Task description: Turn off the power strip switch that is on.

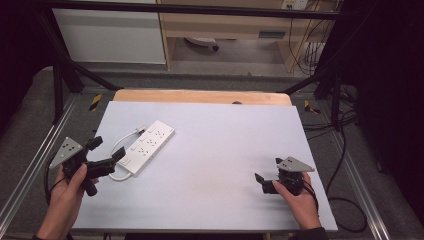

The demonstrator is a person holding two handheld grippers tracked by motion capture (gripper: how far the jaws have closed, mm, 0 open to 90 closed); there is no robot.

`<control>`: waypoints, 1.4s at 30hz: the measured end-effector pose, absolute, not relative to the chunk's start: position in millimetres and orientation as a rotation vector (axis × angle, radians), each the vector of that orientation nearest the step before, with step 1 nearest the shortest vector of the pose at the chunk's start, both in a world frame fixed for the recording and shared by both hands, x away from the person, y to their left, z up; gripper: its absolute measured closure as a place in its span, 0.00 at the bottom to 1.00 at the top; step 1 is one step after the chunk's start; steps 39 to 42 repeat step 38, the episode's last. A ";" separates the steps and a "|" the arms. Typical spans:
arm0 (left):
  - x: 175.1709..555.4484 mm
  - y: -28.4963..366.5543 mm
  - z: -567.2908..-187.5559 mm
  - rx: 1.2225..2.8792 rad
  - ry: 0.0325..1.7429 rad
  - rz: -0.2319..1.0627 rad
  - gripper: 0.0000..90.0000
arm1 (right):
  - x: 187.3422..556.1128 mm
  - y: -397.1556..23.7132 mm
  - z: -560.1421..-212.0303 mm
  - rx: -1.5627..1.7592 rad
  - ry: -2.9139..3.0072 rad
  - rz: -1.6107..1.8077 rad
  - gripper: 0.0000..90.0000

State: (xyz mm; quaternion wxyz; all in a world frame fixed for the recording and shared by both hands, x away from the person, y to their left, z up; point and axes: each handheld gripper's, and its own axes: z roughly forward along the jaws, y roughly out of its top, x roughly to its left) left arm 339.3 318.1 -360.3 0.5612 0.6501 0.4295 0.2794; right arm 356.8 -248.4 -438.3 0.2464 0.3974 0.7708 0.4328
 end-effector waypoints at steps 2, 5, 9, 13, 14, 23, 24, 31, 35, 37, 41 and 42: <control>336.3 320.8 -363.8 1.533 1.019 0.653 0.06 | 356.8 -248.4 -438.3 1.084 2.103 1.179 0.05; 332.4 323.9 -370.0 1.537 1.032 0.646 0.06 | 356.9 -248.1 -438.6 1.083 2.105 1.179 0.05; 327.3 324.7 -378.0 1.552 1.041 0.634 0.06 | 357.0 -248.2 -438.6 1.085 2.105 1.178 0.05; 322.2 323.7 -387.2 1.565 1.052 0.610 0.06 | 356.7 -248.7 -438.1 1.085 2.098 1.177 0.05; 321.6 323.7 -389.7 1.567 1.055 0.605 0.06 | 356.7 -249.0 -438.0 1.087 2.096 1.176 0.05; 315.0 318.9 -403.6 1.619 1.068 0.572 0.07 | 356.9 -249.5 -438.2 1.094 2.098 1.174 0.05; 314.4 318.4 -404.6 1.620 1.071 0.569 0.07 | 357.0 -249.9 -438.0 1.097 2.094 1.174 0.05; 307.0 310.0 -417.5 1.713 1.068 0.544 0.07 | 361.1 -253.3 -441.7 1.150 2.094 1.119 0.06; 306.5 304.0 -423.7 1.757 1.069 0.526 0.07 | 369.9 -259.5 -449.2 1.228 2.084 1.038 0.05; 307.0 302.3 -424.3 1.758 1.071 0.523 0.07 | 376.2 -262.6 -454.5 1.286 2.087 0.975 0.05; 307.2 302.2 -424.3 1.760 1.073 0.524 0.08 | 378.9 -264.1 -456.8 1.298 2.085 0.951 0.05; 307.2 302.2 -424.3 1.760 1.073 0.524 0.08 | 378.9 -264.1 -456.8 1.298 2.085 0.951 0.05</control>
